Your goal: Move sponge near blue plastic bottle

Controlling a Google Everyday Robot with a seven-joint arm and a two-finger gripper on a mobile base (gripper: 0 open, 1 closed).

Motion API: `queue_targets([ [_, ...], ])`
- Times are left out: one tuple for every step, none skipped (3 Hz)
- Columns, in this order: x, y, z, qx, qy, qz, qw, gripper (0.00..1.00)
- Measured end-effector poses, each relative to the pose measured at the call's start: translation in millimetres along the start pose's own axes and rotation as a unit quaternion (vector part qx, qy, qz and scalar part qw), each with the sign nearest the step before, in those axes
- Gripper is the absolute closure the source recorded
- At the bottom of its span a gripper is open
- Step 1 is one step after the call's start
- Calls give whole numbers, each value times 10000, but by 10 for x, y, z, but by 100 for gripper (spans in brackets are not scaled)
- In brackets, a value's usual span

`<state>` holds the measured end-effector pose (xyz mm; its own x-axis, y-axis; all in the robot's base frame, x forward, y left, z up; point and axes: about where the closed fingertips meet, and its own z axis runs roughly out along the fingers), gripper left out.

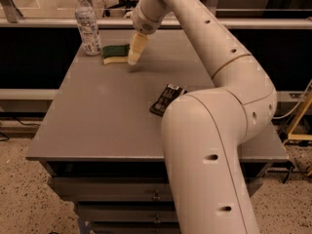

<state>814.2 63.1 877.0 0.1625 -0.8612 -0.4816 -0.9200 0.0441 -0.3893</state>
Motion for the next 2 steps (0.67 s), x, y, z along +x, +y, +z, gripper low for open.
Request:
queue_targets([
  [229,-85,-310,164,-254,234,9993,0],
  [486,-178,-642,418,-415,479,9971,0],
])
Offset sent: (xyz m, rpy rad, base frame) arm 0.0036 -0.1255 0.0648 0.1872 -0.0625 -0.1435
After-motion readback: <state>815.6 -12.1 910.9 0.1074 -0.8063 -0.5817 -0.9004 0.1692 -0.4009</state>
